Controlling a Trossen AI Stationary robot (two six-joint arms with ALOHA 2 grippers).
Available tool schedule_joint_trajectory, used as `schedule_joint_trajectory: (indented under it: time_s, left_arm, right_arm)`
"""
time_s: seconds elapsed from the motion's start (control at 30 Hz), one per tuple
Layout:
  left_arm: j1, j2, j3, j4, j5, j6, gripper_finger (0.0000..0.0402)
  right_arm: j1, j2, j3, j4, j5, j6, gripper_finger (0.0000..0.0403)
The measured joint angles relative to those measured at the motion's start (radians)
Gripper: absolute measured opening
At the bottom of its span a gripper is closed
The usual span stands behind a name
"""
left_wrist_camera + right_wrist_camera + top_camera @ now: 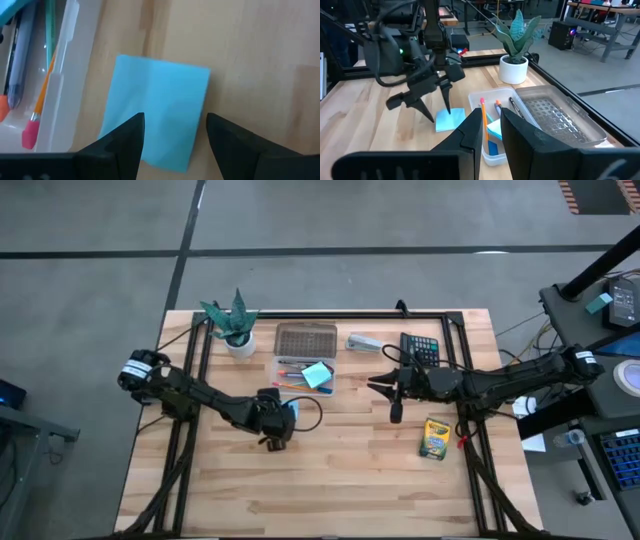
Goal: Pack school essentials
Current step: Put the blue sticky note into the supply box
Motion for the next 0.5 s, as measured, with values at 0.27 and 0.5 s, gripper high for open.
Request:
schedule_joint_trajectory:
  time_s: [0.27,0.5]
  left_arm:
    - [0.002,-0.001,-0.036,0.046,-0.013,0.001,0.0196]
    - [0.005,-0.001,-0.039,0.062,-0.033,0.002,0.0191]
  right_arm:
    - [0.000,0.005,0.000,0.001,0.000,-0.009,0.0059]
    - [0.000,0.009,0.000,0.001,0.000,-0.009,0.0059]
